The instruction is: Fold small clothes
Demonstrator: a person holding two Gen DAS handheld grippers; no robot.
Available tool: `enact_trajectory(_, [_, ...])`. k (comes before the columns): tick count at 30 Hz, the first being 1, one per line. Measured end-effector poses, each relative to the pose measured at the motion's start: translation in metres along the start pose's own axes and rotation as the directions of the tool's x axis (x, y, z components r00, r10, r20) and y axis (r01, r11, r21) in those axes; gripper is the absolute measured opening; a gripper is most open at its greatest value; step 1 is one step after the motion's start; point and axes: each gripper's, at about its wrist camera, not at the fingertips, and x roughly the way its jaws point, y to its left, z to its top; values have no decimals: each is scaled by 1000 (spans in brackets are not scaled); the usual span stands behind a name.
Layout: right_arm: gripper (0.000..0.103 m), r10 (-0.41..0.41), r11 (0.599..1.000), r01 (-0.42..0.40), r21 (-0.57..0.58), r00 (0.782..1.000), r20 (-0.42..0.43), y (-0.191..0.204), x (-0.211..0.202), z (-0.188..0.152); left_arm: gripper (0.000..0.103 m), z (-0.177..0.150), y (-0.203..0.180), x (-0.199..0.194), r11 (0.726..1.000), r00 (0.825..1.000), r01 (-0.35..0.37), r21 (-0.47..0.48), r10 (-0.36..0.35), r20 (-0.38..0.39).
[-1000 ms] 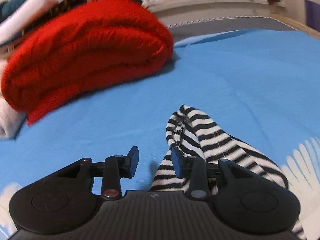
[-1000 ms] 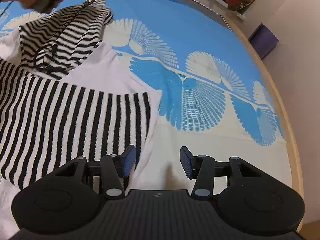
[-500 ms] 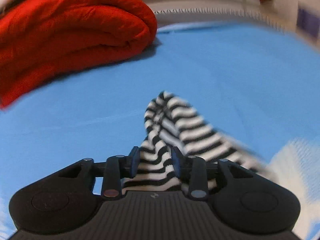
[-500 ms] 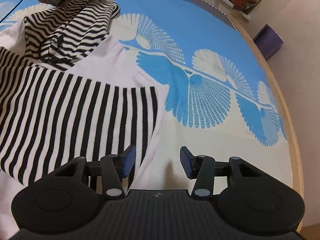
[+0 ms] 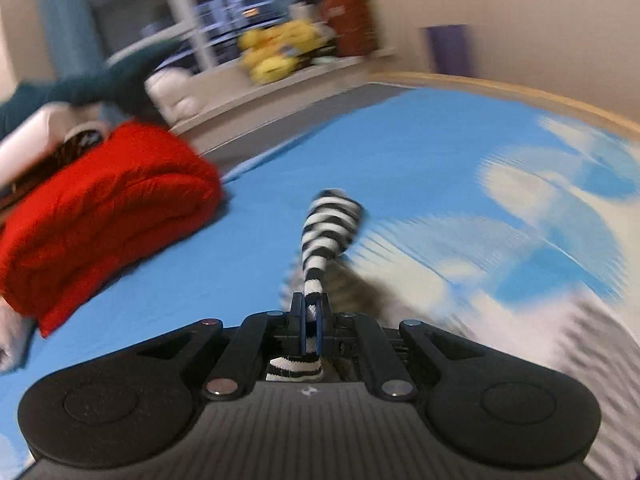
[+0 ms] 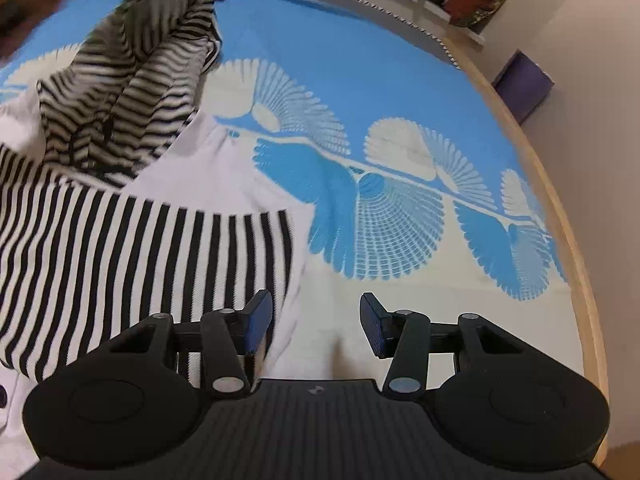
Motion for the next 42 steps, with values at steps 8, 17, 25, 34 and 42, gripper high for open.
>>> enact_trajectory(8, [30,31,989,-37,142,998,49,-25,-22,-2,10,-146,-75,-183,976,947,210,62,-187,-261])
enact_trajectory(17, [30,337,841,-348,413,936,104,-30,-24,-5,25,-129,25,-164,812,949,-34,-582,-157,-274])
enact_trajectory(25, [36,515,721,-500,480,850,111,16,-3,1,39,-162,38,-97,618,853,-142,-773,-319,-412])
enact_trajectory(34, [48,589,717,-538,443,808,30,73,27,18,19,-175,36,-73,648,807,-150,-747,-357,-471])
enact_trajectory(42, [3,533,717,-549,430,829,170,49,-6,12,1,-139,53,-100,712,932,-102,-695,-176,-316])
